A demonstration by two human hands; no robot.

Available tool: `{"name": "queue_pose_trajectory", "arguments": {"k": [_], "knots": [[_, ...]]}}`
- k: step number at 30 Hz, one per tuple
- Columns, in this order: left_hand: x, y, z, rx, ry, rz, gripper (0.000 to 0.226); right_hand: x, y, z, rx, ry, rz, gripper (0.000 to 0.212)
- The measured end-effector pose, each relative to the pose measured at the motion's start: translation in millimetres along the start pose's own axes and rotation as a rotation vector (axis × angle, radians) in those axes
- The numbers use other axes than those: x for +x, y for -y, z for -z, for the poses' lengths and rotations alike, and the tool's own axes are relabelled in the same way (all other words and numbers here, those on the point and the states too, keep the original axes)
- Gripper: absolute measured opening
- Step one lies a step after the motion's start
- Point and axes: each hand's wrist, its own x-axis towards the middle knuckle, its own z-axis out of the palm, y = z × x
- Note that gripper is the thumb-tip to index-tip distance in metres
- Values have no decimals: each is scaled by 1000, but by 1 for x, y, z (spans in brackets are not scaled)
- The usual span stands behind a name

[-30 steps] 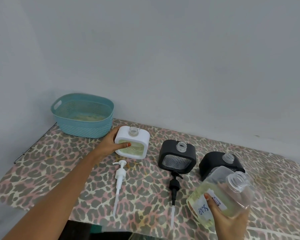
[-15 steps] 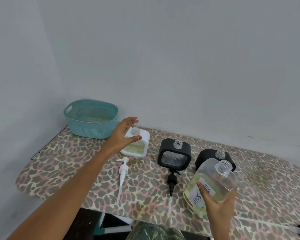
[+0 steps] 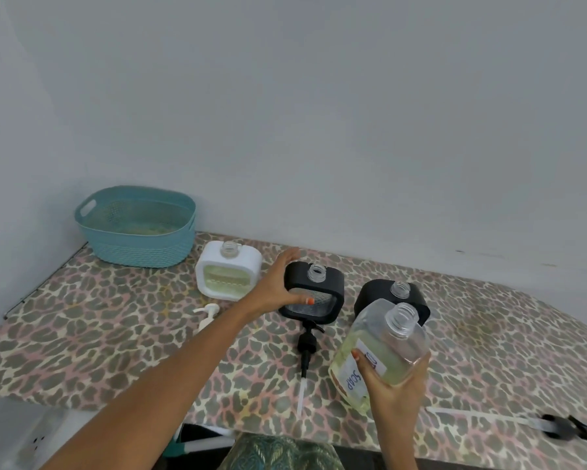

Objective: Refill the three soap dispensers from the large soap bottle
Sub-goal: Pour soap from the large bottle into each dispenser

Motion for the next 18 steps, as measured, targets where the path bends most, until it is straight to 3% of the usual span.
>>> {"name": "queue_pose_trajectory", "arguments": {"k": [3,8,18], "knots": [[4,11,-8,-25,-20,41,99,2,-4,1,-46,-16,26,81],[7,15,-14,-145,-118,63,66,2,-7,1,-45,-15,41,84],[11,-18,-1,-223,-326,-11,56,1,1,-1,-48,-24,39,78]]}}
